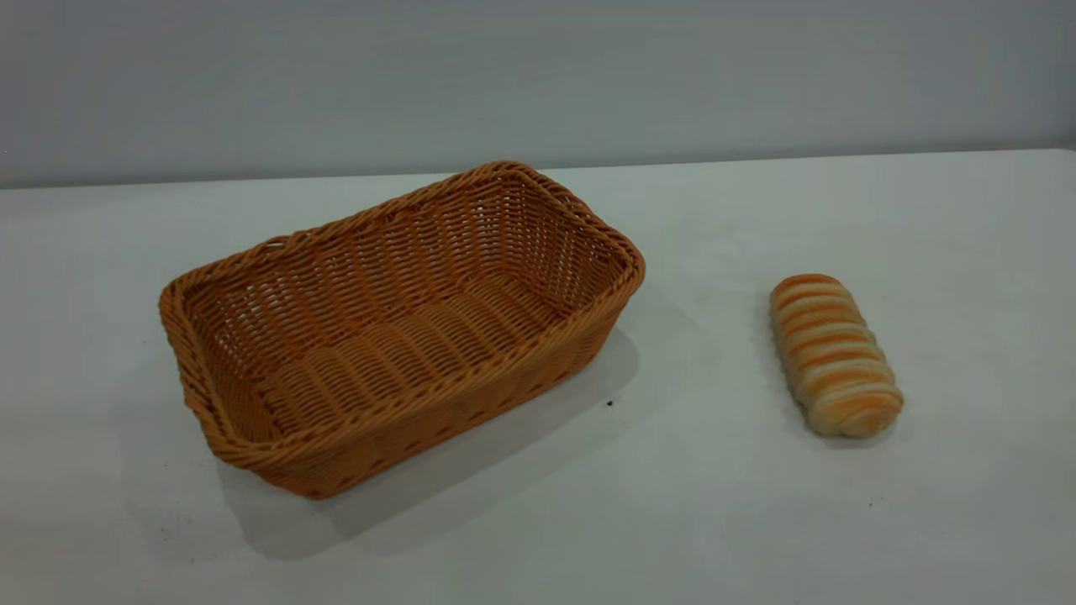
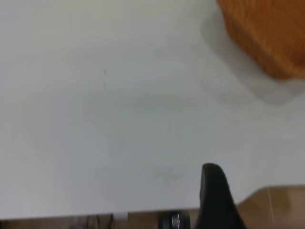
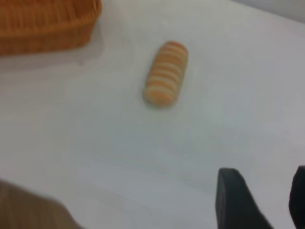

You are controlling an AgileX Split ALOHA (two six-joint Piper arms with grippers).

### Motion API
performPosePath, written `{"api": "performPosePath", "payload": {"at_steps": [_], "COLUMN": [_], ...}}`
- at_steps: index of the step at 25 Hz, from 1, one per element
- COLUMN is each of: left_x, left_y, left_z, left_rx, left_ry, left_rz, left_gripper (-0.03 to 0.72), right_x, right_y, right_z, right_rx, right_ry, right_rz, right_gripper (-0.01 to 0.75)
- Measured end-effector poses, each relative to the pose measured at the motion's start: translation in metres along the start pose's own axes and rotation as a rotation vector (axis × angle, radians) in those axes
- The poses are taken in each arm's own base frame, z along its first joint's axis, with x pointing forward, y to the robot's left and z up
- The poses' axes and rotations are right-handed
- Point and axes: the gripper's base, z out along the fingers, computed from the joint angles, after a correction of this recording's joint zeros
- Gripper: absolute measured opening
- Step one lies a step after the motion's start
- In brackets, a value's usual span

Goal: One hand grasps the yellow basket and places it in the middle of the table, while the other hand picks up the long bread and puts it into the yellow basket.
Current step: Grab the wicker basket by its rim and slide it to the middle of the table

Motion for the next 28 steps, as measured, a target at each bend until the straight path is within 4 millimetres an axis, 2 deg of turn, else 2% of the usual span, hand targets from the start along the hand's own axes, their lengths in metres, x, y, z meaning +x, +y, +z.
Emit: {"api": "performPosePath", "payload": {"at_steps": [7, 12, 15, 20, 24, 28], "left_x": [-0.062, -0.097, -0.111, -0.117, -0.113, -0.105], "left_y": [0.001, -0.004, -0.009, -0.024, -0.042, -0.048], "left_z": [0.055, 0.116, 0.155, 0.212, 0.243, 0.265], "left_rx": [0.007, 0.057, 0.102, 0.154, 0.173, 0.168], "left_ry": [0.208, 0.36, 0.441, 0.543, 0.549, 0.58], "left_rz": [-0.04, -0.098, -0.167, -0.233, -0.239, -0.291], "left_gripper": [0.509, 0.509, 0.509, 0.509, 0.509, 0.509], "right_x": [-0.04, -0.061, -0.065, -0.067, -0.068, -0.068], "right_y": [-0.01, -0.017, -0.019, -0.022, -0.023, -0.024], "right_z": [0.039, 0.066, 0.081, 0.094, 0.096, 0.096], "right_rx": [-0.102, -0.164, -0.197, -0.204, -0.195, -0.191], "right_ry": [0.005, 0.004, 0.025, 0.045, 0.039, 0.034], "right_rz": [0.053, 0.052, 0.046, 0.037, 0.032, 0.032], "right_gripper": [0.336, 0.39, 0.41, 0.415, 0.415, 0.415]}}
